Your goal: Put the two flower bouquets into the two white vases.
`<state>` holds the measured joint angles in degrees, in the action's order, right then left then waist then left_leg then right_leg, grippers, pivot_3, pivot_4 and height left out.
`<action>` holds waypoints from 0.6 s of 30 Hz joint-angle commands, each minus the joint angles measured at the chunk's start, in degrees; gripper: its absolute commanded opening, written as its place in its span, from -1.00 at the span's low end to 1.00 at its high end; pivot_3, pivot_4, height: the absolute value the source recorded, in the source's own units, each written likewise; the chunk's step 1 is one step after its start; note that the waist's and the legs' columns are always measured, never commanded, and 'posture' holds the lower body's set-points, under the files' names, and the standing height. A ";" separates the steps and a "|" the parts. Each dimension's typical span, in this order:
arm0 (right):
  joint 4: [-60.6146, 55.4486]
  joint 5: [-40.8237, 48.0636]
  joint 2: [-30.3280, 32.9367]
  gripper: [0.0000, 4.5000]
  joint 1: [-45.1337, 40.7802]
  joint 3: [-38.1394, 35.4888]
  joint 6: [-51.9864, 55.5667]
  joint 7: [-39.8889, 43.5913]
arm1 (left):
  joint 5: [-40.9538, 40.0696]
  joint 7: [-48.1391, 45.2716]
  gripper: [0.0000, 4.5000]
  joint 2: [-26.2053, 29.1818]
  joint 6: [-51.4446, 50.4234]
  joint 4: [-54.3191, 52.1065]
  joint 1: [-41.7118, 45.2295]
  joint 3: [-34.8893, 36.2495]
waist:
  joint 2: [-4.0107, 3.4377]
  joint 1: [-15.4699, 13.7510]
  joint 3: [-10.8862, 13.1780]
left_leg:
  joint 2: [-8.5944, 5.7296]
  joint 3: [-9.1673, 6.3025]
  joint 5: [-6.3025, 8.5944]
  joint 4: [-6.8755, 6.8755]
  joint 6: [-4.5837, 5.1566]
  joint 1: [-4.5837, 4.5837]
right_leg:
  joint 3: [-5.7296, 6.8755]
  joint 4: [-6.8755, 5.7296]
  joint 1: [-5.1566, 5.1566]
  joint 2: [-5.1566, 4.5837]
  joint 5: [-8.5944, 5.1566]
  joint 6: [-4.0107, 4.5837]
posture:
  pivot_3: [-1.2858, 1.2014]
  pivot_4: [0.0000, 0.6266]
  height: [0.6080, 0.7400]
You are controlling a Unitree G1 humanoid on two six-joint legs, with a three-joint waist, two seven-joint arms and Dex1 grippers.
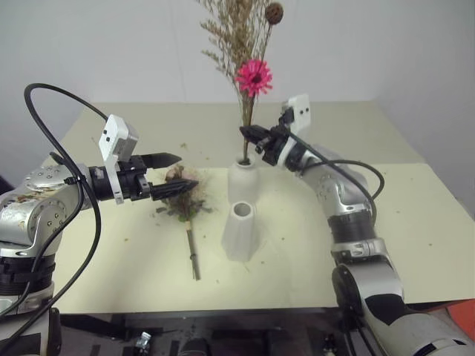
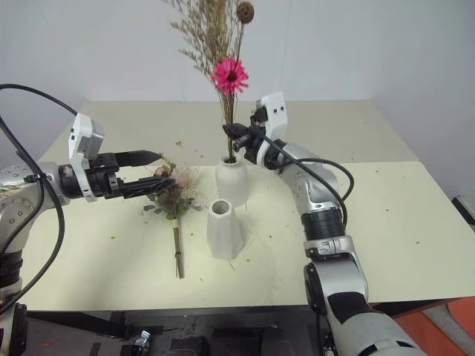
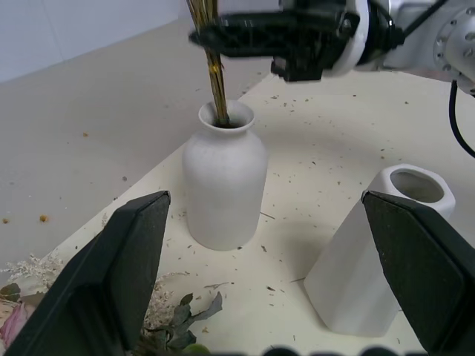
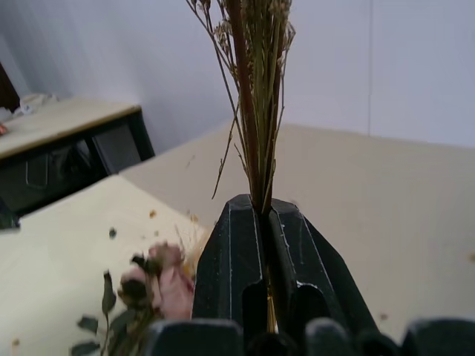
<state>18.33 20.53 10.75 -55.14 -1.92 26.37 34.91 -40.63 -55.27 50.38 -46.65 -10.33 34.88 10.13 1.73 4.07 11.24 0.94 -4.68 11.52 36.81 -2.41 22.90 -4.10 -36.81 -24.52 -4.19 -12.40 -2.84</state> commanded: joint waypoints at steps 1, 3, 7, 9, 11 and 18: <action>-3.88 -1.11 0.30 -0.99 0.21 0.77 -3.07 0.13 | -0.57 -0.14 1.00 1.21 0.16 -1.78 -0.10 1.82 | 0.00 0.08 0.00 | 0.00 0.00 0.00 0.00 0.00 0.00 | 0.00 0.00 0.00 0.00 0.00 0.00 | 0.03 -0.52 1.00; -3.88 -1.44 0.01 -0.99 0.67 0.99 -3.61 -0.30 | -0.60 -0.12 1.00 1.24 0.09 -1.90 -0.13 1.81 | 0.00 0.09 0.00 | 0.00 0.00 0.00 0.00 0.00 -0.02 | -0.01 0.00 0.00 0.00 -0.01 -0.01 | 0.03 -0.52 1.00; -3.92 -2.12 -0.59 -0.70 1.56 1.23 -4.29 -1.22 | -0.62 -0.06 1.00 1.29 -0.03 -2.03 -0.06 1.75 | 0.00 0.06 0.00 | 0.01 0.00 0.00 0.00 0.00 -0.03 | -0.01 -0.02 0.00 0.01 -0.02 -0.03 | 0.03 -0.52 1.00; -4.53 -2.13 -0.64 -0.45 2.11 1.25 -4.36 -1.15 | -0.62 -0.05 1.00 1.34 -0.10 -2.04 -0.02 1.71 | 0.00 0.02 0.00 | 0.01 0.00 0.00 0.00 0.00 -0.02 | -0.01 -0.01 0.00 0.01 -0.01 -0.02 | 0.03 -0.52 1.00; -5.48 -2.02 -0.50 -0.14 2.66 1.15 -4.20 -1.02 | -0.59 -0.02 1.00 1.39 -0.17 -2.03 0.04 1.64 | 0.00 0.00 0.00 | 0.00 0.00 0.00 0.00 0.00 -0.01 | -0.01 0.00 0.00 0.00 -0.01 -0.01 | 0.03 -0.52 1.00; -13.77 -0.75 3.60 0.93 7.40 0.80 -1.91 1.92 | -0.52 0.38 1.00 1.72 -0.42 -2.11 -0.17 1.62 | 0.00 -0.09 0.00 | 0.00 0.00 0.00 0.00 0.00 -0.01 | -0.01 0.01 0.01 0.00 -0.03 -0.05 | 0.03 -0.52 1.00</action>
<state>8.92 18.65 13.22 -47.83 -0.44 24.15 35.74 -40.63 -55.13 51.12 -46.76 -10.58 34.78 10.14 1.73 3.99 11.24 0.94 -4.68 11.52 36.81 -2.41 22.90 -4.10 -36.80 -24.51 -4.20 -12.43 -2.89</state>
